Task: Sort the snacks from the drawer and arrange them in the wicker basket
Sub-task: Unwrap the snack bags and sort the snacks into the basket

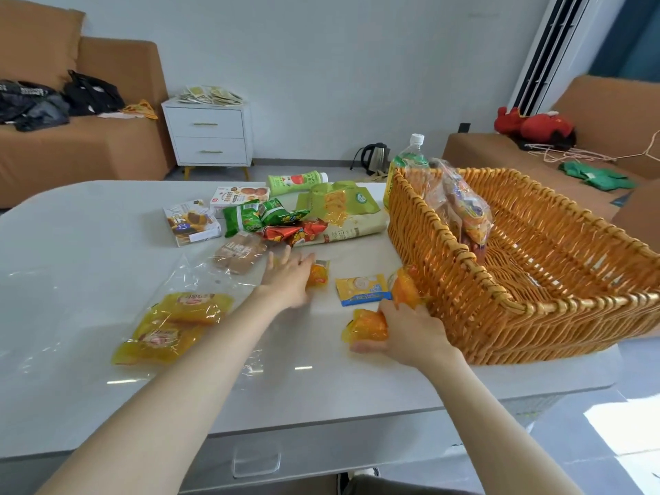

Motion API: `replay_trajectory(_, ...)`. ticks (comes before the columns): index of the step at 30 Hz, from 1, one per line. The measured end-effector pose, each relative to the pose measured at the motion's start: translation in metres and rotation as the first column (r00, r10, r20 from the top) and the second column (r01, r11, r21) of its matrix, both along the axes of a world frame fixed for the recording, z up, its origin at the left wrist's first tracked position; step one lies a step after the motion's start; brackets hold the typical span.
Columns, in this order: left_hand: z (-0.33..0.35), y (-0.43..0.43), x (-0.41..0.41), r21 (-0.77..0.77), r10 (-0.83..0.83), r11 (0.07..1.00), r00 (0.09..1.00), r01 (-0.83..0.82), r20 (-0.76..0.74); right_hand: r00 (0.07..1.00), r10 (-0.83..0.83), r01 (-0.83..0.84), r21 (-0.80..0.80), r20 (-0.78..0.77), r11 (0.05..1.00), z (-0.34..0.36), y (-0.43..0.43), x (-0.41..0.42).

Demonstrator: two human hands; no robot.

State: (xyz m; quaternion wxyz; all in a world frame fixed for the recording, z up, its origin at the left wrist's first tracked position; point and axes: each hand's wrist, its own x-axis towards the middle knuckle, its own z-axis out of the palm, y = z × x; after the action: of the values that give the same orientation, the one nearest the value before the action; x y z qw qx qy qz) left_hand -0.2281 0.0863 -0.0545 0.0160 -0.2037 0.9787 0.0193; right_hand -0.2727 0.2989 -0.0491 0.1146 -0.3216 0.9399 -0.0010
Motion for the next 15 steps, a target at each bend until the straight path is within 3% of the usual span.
replay_trajectory(3, -0.01, -0.01, -0.009, -0.026, 0.023, 0.999, 0.998, -0.025, -0.06, 0.998, 0.067, -0.067, 0.068, -0.001, 0.995, 0.006, 0.002, -0.004)
replay_trajectory(5, -0.013, -0.016, -0.009, -0.019, 0.022, 1.0, 0.991, -0.024, -0.13, 0.992, 0.084, -0.077, 0.076, -0.095, 0.994, 0.011, 0.004, -0.003)
replay_trajectory(8, -0.015, -0.019, -0.006, 0.181, 0.078, 0.983, 0.956, -0.027, -0.283, 0.949, -0.026, -0.016, -0.129, -0.314, 0.991, 0.015, 0.005, 0.001)
replay_trajectory(11, 0.001, -0.006, 0.002, 0.421, 0.258, 0.907, 0.804, -0.011, -0.536, 0.956, -0.149, 0.063, -0.322, -0.253, 0.945, 0.014, -0.001, -0.004)
replay_trajectory(13, 0.017, 0.005, 0.012, 0.461, 0.326, 0.887, 0.682, 0.018, -0.654, 0.966, -0.173, 0.117, -0.275, -0.19, 0.954, 0.008, -0.01, -0.01)
replay_trajectory(15, 0.029, 0.014, 0.026, 0.46, 0.343, 0.888, 0.626, 0.028, -0.701, 0.961, -0.193, 0.15, -0.214, -0.198, 0.965, -0.001, -0.019, -0.014)
